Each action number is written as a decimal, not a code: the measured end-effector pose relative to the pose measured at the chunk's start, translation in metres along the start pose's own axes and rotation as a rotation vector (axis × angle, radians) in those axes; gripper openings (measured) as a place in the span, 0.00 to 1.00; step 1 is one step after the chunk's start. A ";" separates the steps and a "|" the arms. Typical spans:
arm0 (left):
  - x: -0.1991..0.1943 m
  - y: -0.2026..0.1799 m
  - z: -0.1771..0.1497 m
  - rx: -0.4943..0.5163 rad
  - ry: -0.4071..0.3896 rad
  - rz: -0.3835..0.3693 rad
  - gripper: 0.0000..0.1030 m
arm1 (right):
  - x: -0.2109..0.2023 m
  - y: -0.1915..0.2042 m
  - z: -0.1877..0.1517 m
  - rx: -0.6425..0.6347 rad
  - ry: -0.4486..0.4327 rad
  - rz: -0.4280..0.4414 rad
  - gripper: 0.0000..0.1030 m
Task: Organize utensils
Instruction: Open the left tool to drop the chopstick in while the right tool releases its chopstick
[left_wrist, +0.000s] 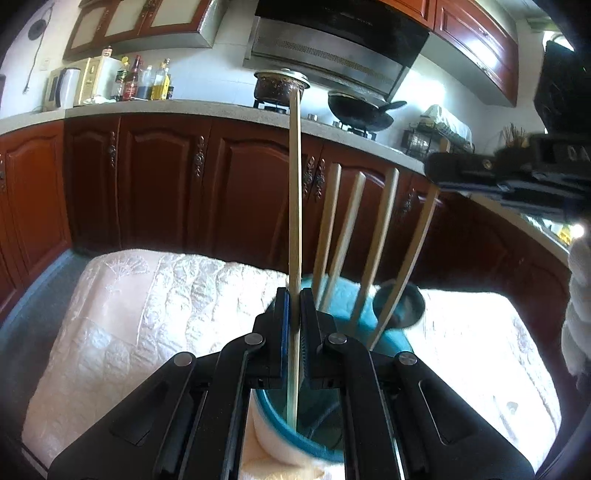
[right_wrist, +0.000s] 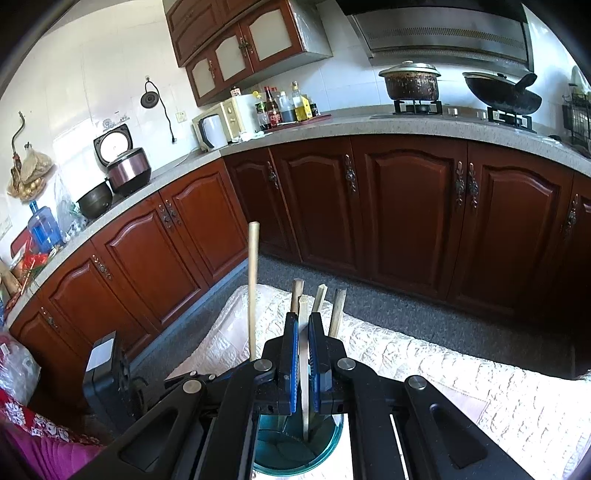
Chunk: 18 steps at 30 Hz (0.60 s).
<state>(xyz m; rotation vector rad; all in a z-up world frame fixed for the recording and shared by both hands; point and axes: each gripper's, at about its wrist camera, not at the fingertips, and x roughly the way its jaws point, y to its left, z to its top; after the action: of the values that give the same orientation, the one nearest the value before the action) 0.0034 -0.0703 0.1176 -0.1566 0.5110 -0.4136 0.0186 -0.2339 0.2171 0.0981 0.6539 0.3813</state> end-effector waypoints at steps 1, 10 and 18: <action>0.000 -0.001 -0.002 0.006 0.008 0.002 0.04 | 0.001 0.000 -0.001 0.001 0.003 0.001 0.05; 0.002 -0.004 -0.009 0.020 0.072 0.010 0.04 | 0.016 -0.005 -0.004 0.013 0.042 -0.002 0.05; 0.000 -0.009 -0.012 0.031 0.102 -0.005 0.20 | 0.024 -0.015 -0.010 0.094 0.074 0.015 0.10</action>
<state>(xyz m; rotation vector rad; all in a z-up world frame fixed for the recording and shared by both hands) -0.0061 -0.0793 0.1092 -0.1076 0.6042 -0.4357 0.0349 -0.2396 0.1923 0.1789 0.7445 0.3705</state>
